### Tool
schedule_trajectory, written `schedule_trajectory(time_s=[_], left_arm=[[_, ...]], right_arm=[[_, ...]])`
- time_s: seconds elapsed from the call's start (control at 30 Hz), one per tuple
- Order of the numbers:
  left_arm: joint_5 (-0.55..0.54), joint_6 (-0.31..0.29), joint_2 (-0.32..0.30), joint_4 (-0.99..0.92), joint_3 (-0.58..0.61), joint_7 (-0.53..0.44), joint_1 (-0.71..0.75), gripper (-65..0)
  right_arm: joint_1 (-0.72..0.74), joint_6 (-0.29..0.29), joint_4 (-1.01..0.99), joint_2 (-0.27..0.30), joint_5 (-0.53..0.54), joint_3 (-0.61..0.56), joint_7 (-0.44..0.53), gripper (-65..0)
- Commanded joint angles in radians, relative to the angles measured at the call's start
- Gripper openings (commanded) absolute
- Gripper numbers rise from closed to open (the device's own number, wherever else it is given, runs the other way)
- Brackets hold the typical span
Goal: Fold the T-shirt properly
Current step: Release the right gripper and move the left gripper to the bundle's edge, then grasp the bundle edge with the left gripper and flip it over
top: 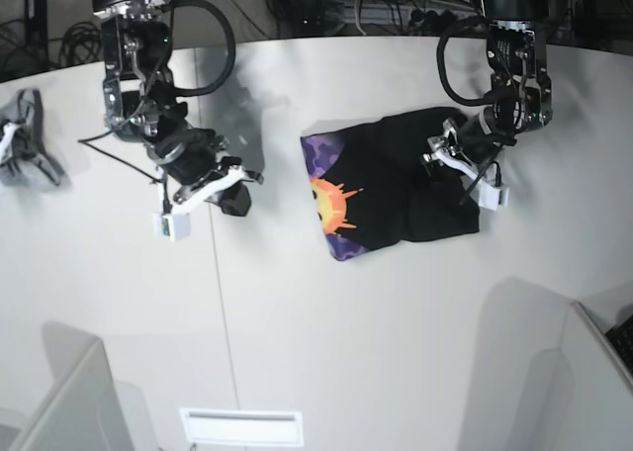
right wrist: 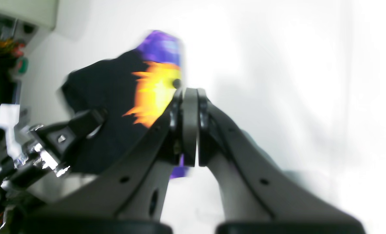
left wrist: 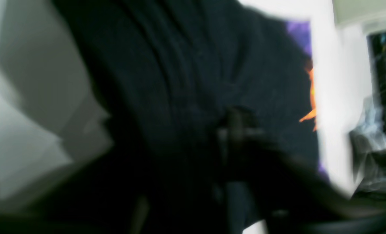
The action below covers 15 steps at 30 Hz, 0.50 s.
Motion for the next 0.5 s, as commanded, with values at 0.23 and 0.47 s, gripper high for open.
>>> schedule_trajectory(time_s=[0.23, 0.47], left_arm=[[0.202, 0.000, -0.021, 0.039, 0.004, 0.232, -0.087, -65.0], [0.349, -0.006, -0.140, 0.157, 0.238, 0.290, -0.167, -65.0]], right_arm=[[-0.112, 0.143, 0.023, -0.002, 0.013, 0.207, 0.017, -65.0], [-0.212, 0.143, 0.069, -0.002, 0.013, 0.316, 0.017, -65.0]])
